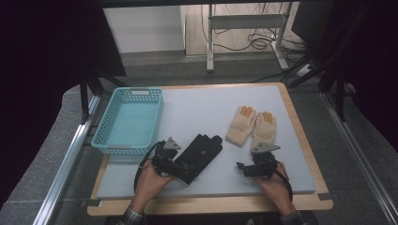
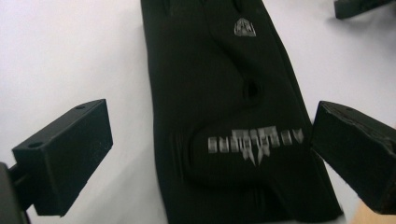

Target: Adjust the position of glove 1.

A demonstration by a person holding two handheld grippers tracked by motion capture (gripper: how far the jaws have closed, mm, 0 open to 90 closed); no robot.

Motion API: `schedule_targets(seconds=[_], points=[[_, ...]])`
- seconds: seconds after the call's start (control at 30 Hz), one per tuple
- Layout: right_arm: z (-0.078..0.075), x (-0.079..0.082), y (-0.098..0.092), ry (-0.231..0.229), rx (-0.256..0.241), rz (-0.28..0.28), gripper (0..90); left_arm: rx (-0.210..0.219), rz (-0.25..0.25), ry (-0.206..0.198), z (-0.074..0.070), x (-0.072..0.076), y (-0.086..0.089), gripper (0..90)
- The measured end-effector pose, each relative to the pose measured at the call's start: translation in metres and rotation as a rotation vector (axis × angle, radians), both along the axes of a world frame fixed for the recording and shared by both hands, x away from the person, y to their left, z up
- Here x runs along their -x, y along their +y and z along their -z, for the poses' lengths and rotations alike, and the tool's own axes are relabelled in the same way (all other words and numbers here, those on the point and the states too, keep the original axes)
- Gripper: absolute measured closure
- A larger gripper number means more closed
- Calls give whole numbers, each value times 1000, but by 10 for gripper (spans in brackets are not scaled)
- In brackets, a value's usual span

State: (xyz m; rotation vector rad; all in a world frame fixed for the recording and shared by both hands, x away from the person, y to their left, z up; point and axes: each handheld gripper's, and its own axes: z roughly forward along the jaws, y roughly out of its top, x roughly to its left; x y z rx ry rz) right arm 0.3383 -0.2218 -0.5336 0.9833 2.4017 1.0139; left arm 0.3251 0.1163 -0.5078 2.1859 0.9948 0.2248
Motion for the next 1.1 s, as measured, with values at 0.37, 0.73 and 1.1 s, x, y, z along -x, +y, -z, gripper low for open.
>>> schedule_targets(seconds=[0.37, 0.73, 1.1], points=[[0, 0, 0, 1, 0, 0, 203, -45, 60, 89, 12, -30, -33, 0], [0, 0, 0, 1, -1, 1, 203, -193, 38, 78, 23, -24, -48, 0], [0, 0, 0, -1, 1, -1, 203, -186, 17, 54, 14, -20, -40, 321]])
